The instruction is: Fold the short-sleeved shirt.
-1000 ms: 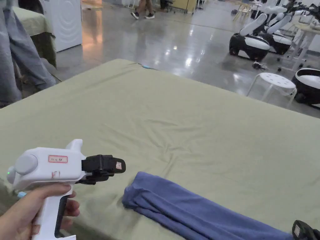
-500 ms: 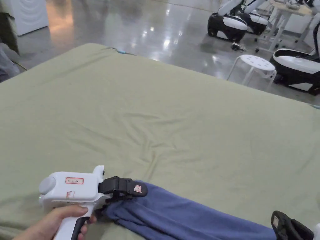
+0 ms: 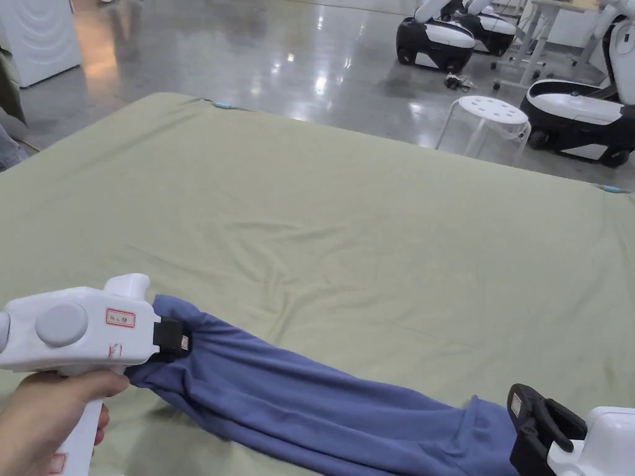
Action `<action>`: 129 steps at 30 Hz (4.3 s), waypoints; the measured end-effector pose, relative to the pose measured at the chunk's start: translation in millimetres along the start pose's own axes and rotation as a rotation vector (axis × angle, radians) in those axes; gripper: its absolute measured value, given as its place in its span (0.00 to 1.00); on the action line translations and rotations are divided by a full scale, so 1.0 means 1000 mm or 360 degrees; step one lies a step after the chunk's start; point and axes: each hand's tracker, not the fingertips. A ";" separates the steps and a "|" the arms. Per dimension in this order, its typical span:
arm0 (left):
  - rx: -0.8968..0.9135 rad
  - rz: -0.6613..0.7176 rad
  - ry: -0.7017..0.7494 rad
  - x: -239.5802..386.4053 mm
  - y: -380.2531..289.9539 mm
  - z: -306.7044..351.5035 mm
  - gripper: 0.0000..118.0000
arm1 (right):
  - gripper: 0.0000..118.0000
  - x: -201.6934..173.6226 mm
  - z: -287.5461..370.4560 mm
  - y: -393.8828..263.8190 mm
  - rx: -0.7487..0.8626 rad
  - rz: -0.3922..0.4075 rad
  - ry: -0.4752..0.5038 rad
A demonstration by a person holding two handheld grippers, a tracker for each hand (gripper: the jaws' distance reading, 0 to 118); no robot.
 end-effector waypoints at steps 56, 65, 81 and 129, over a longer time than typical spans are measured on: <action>0.0698 -0.0845 -0.0064 0.199 -0.142 0.047 0.07 | 0.00 0.051 0.036 -0.013 0.0059 -0.0128 -0.0074; 0.0150 -0.0083 -0.0455 0.082 -0.079 0.029 0.63 | 0.00 0.027 0.038 -0.014 0.0029 -0.0078 -0.0030; -0.0348 0.0643 -0.1508 0.032 -0.083 -0.154 0.64 | 0.00 0.008 0.008 -0.016 -0.0110 -0.0016 -0.0095; 0.0562 -0.0146 -0.0405 0.273 -0.118 -0.012 0.53 | 0.00 0.090 0.034 -0.040 -0.0051 -0.0163 -0.0078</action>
